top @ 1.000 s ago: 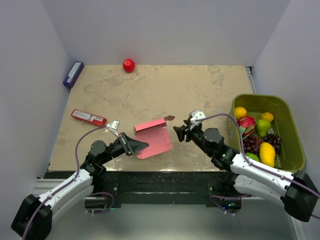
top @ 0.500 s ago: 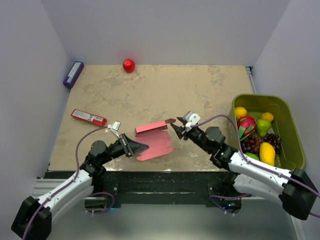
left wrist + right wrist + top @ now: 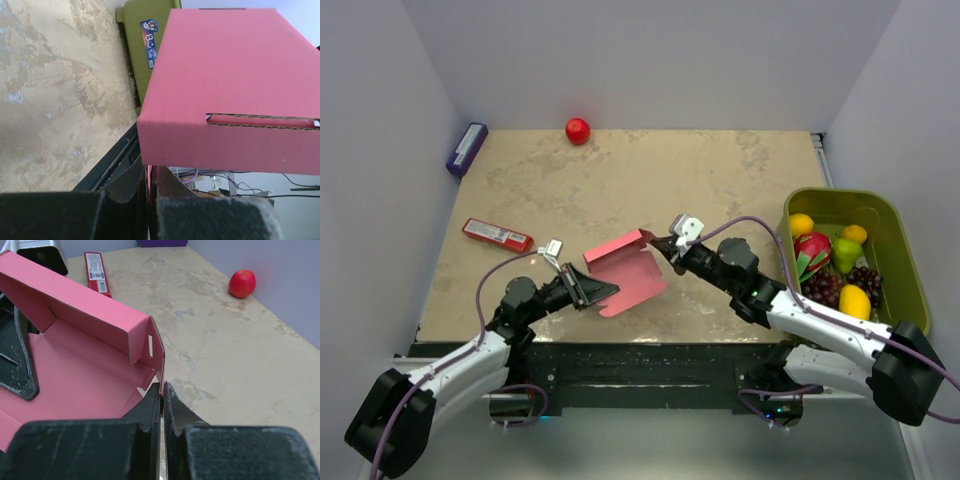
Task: Fold the paper box
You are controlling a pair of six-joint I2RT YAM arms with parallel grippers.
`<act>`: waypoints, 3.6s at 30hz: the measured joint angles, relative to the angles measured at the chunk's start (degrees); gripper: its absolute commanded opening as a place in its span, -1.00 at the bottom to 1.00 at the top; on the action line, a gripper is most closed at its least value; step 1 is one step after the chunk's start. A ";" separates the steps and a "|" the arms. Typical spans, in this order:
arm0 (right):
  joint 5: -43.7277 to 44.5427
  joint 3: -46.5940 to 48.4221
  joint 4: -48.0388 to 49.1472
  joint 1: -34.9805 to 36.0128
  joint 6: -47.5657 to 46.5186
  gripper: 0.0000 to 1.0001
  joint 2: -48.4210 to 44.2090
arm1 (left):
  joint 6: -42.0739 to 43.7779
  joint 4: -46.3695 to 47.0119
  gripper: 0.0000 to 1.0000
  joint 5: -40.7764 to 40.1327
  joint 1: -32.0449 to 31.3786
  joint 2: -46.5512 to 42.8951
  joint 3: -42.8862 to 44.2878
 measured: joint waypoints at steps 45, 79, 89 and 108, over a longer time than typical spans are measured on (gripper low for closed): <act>28.57 -6.51 0.22 6.49 27.47 -1.00 15.98 | 21.18 3.30 0.71 -2.56 -0.02 30.53 3.56; 25.51 -6.64 3.26 6.49 21.18 -1.00 17.90 | 41.68 -32.24 0.81 -14.99 11.15 16.90 24.63; 23.74 -6.67 4.92 6.49 19.17 -1.00 19.39 | 41.57 -25.57 0.50 -12.90 11.63 21.99 24.63; 21.73 -6.67 6.29 6.47 18.29 -1.00 22.34 | 41.59 -18.12 0.03 -12.94 11.63 27.02 21.31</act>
